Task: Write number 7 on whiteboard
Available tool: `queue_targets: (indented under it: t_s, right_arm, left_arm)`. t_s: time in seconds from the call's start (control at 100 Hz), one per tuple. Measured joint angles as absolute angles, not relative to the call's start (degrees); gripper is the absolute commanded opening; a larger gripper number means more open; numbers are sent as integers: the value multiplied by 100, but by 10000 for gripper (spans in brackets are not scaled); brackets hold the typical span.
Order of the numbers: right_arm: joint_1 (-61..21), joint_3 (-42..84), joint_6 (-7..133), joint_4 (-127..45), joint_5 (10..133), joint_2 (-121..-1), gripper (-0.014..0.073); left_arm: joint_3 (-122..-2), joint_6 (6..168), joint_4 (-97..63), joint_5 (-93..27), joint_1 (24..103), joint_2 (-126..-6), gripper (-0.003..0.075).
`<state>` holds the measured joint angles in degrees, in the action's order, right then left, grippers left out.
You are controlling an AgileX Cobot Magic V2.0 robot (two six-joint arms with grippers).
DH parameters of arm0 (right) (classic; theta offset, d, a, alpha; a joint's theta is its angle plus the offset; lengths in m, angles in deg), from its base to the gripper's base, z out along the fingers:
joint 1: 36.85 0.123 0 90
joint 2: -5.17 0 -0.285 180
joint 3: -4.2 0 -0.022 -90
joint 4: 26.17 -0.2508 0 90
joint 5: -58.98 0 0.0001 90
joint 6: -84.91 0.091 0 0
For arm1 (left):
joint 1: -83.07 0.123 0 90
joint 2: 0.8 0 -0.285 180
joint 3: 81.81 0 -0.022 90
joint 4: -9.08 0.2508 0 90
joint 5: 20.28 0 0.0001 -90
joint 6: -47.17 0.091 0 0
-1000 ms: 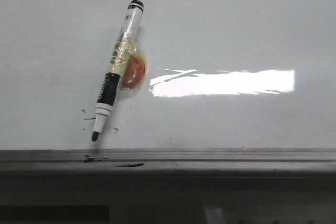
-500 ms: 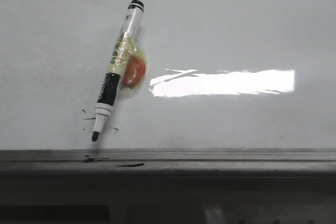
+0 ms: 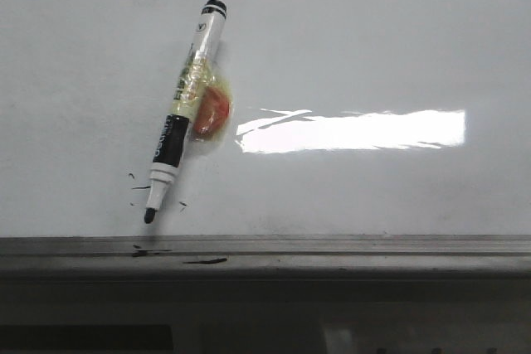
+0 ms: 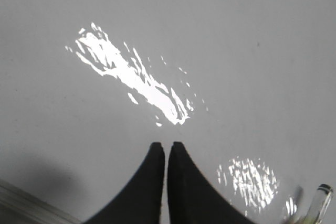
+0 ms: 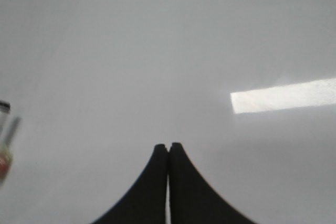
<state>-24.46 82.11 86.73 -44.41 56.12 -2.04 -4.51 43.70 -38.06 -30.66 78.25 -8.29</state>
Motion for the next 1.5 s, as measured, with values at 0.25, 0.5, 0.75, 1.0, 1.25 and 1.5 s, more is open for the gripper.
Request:
queue_targets:
  t_s: [0.25,0.5,0.75,1.0,1.25,1.5]
  right_arm:
    - [-2446,7157,8673,-4643,7195,-267,-52]
    - [-2446,5537,8651,-3302,9343,-1393,-48]
    - [-2446,5036,8641,-3559,9439,-2052,311]
    - [-2446,5032,8632,-3602,9460,-2230,426]
    - [-2446,5032,8632,-3623,9460,-2230,426]
    - [-2446,5032,8632,-3717,9460,-2230,426]
  left_arm:
    - [-1155,4968,-2978,-3667,7768,-993,-20]
    - [-2848,5830,-1857,-5245,7643,-2972,118]
    - [-3424,6715,-2109,-5637,6603,-4435,446]
    - [-3483,6839,-2570,-4891,5202,-5774,439]
    - [-3510,6841,-3122,-3357,3974,-6719,439]
    - [-3545,6841,-3726,-2756,3786,-7274,438]
